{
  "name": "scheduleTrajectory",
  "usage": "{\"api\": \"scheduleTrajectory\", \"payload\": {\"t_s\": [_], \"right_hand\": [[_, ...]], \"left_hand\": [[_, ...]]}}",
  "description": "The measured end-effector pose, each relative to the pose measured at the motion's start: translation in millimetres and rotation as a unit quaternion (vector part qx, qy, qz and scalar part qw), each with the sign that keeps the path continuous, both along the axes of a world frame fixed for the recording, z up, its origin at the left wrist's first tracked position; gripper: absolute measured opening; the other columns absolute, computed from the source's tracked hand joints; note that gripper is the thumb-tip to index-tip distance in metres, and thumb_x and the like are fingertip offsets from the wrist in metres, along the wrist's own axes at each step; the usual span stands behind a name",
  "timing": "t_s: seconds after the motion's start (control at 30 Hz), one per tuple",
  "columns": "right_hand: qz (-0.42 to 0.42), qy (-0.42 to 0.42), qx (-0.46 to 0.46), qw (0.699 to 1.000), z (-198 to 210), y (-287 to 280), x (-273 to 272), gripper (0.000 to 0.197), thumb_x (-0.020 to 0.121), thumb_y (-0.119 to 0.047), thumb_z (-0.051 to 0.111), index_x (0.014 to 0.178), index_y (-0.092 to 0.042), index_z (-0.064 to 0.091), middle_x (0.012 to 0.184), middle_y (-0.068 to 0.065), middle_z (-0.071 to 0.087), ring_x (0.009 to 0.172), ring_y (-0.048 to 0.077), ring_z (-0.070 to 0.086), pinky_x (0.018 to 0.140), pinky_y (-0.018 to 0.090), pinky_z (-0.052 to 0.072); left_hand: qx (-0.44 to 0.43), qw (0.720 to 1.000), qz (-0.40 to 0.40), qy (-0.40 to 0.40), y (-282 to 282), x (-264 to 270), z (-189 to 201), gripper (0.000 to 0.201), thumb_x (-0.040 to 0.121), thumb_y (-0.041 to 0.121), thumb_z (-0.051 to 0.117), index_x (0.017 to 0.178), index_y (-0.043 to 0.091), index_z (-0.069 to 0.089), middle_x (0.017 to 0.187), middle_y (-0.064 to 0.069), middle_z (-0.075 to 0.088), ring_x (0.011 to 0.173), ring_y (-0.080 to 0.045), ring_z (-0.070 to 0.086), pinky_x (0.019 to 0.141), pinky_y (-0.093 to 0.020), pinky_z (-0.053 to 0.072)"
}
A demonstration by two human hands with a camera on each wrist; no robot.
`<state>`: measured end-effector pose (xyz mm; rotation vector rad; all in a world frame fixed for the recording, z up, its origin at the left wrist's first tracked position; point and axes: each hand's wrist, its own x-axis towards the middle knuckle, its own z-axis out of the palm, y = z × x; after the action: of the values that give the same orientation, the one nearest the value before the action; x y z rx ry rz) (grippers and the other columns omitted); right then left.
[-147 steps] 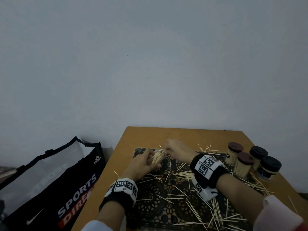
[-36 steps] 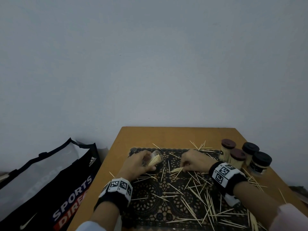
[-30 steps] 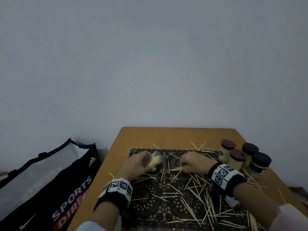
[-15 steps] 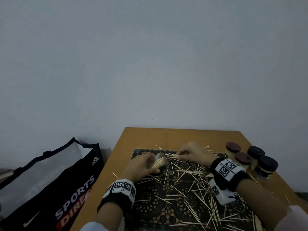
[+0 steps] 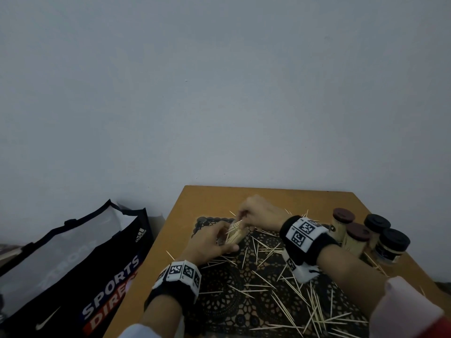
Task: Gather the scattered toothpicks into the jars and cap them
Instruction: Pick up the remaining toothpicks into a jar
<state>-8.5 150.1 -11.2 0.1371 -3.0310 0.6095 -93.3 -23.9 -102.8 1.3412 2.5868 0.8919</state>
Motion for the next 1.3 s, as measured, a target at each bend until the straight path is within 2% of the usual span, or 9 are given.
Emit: {"api": "scheduleTrajectory", "payload": {"t_s": [0.13,0.2,0.33,0.57,0.77,0.93,1.1,1.2,1.3], "right_hand": [[-0.04,-0.01,-0.123,0.992,5,-2,-1,0.012,0.077,-0.001,0.076,0.087,-0.004,0.07,0.08,0.007,0.07,0.053,0.008,0.063,0.049,0.018,0.051],[-0.054,-0.014,-0.144,0.988,7,-3,-1,0.015,0.076,0.001,0.077,0.088,-0.005,0.071,0.081,0.004,0.07,0.061,0.009,0.066,0.058,0.022,0.057],[-0.083,0.016,-0.148,0.985,10,-6,-1,0.019,0.073,0.0,0.079,0.091,-0.006,0.074,0.086,0.001,0.071,0.073,0.006,0.064,0.071,0.022,0.057],[-0.06,0.037,-0.088,0.994,1,-15,0,0.009,0.077,-0.004,0.077,0.085,-0.006,0.076,0.084,0.002,0.074,0.061,-0.004,0.056,0.054,0.008,0.044],[-0.047,0.027,-0.136,0.989,1,-6,1,0.019,0.076,0.002,0.075,0.091,-0.009,0.077,0.087,-0.002,0.074,0.072,-0.002,0.063,0.062,0.011,0.047],[-0.01,0.01,-0.269,0.963,7,10,8,0.024,0.076,0.004,0.074,0.097,-0.006,0.072,0.095,0.004,0.073,0.088,0.013,0.07,0.077,0.023,0.056],[-0.026,0.012,-0.365,0.93,12,32,17,0.023,0.087,0.001,0.064,0.108,-0.006,0.067,0.109,0.009,0.069,0.096,0.022,0.068,0.079,0.025,0.057],[-0.062,0.006,-0.252,0.966,2,54,26,0.021,0.09,-0.003,0.063,0.11,-0.01,0.065,0.111,0.007,0.068,0.089,0.015,0.067,0.074,0.019,0.055],[-0.087,-0.095,-0.045,0.991,-14,79,43,0.027,0.095,-0.013,0.057,0.122,-0.015,0.061,0.121,0.003,0.063,0.104,0.013,0.06,0.077,0.011,0.044]], "left_hand": [[0.006,1.0,-0.001,0.009,0,0,0,0.06,0.078,0.06,0.07,0.124,0.025,0.054,0.103,0.013,0.059,0.089,-0.005,0.056,0.068,-0.014,0.038],[0.014,1.0,-0.001,0.008,0,0,0,0.059,0.079,0.059,0.07,0.124,0.025,0.054,0.103,0.014,0.059,0.088,-0.004,0.055,0.066,-0.011,0.036],[0.018,1.0,0.004,0.0,-1,-1,0,0.06,0.08,0.059,0.069,0.125,0.025,0.053,0.107,0.009,0.063,0.091,-0.007,0.058,0.071,-0.019,0.042],[0.022,1.0,-0.003,0.002,-1,-4,-4,0.054,0.079,0.061,0.069,0.117,0.025,0.054,0.1,0.008,0.064,0.087,-0.008,0.061,0.077,-0.03,0.051],[0.03,1.0,0.002,0.004,0,-2,-2,0.051,0.08,0.057,0.07,0.115,0.023,0.054,0.096,0.007,0.063,0.085,-0.011,0.06,0.076,-0.032,0.049],[0.022,1.0,0.0,-0.007,0,-1,-1,0.054,0.08,0.056,0.07,0.12,0.023,0.053,0.102,0.006,0.063,0.09,-0.012,0.06,0.081,-0.032,0.05],[0.033,0.999,0.005,-0.016,-1,1,0,0.051,0.08,0.056,0.071,0.117,0.026,0.055,0.1,0.009,0.064,0.088,-0.009,0.061,0.081,-0.034,0.051],[0.032,0.999,0.004,-0.019,-2,3,2,0.049,0.081,0.054,0.07,0.118,0.026,0.053,0.101,0.01,0.063,0.089,-0.008,0.06,0.08,-0.03,0.051],[0.027,0.999,0.007,-0.019,-3,4,5,0.05,0.082,0.053,0.07,0.12,0.025,0.053,0.102,0.011,0.062,0.09,-0.007,0.059,0.078,-0.025,0.048]]}}
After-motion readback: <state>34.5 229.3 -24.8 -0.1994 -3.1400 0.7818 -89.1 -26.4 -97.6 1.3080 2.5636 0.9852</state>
